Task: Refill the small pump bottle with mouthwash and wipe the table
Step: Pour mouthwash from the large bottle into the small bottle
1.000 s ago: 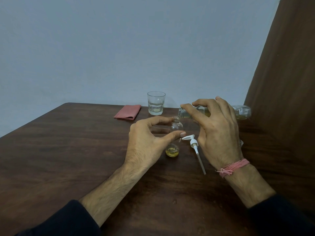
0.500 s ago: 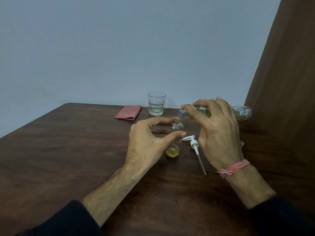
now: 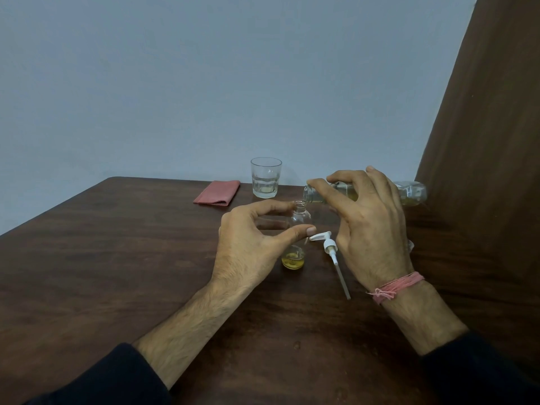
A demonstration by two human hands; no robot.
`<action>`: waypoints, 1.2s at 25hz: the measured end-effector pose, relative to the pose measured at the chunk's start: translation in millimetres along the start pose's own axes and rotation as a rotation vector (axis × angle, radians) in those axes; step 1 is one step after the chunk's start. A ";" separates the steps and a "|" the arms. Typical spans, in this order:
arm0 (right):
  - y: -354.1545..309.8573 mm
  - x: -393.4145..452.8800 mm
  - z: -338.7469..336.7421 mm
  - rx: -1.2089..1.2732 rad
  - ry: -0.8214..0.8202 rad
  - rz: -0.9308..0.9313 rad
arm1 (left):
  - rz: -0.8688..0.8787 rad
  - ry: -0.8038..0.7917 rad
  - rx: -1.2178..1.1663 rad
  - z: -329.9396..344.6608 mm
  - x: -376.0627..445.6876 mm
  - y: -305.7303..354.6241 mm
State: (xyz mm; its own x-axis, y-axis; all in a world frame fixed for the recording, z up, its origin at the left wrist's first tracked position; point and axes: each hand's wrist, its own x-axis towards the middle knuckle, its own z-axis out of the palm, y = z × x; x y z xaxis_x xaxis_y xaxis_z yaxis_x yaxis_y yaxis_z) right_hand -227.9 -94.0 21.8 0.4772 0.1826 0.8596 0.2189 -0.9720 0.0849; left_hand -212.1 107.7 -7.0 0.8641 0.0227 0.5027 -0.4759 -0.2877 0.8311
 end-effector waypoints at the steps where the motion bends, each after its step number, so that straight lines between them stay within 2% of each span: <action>1: -0.3 0.0 0.2 0.000 -0.001 0.002 | 0.000 -0.002 0.001 -0.1 -0.2 0.2; 30: -1.4 0.4 -1.6 -0.002 -0.014 0.007 | 0.028 -0.005 0.001 -0.4 1.0 -2.7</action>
State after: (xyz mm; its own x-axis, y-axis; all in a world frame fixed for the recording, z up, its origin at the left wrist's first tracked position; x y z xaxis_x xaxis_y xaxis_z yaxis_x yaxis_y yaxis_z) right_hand -229.4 -92.8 22.9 0.4903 0.1777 0.8533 0.2140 -0.9736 0.0798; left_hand -210.0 108.8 -8.6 0.8514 0.0101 0.5245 -0.4996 -0.2889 0.8166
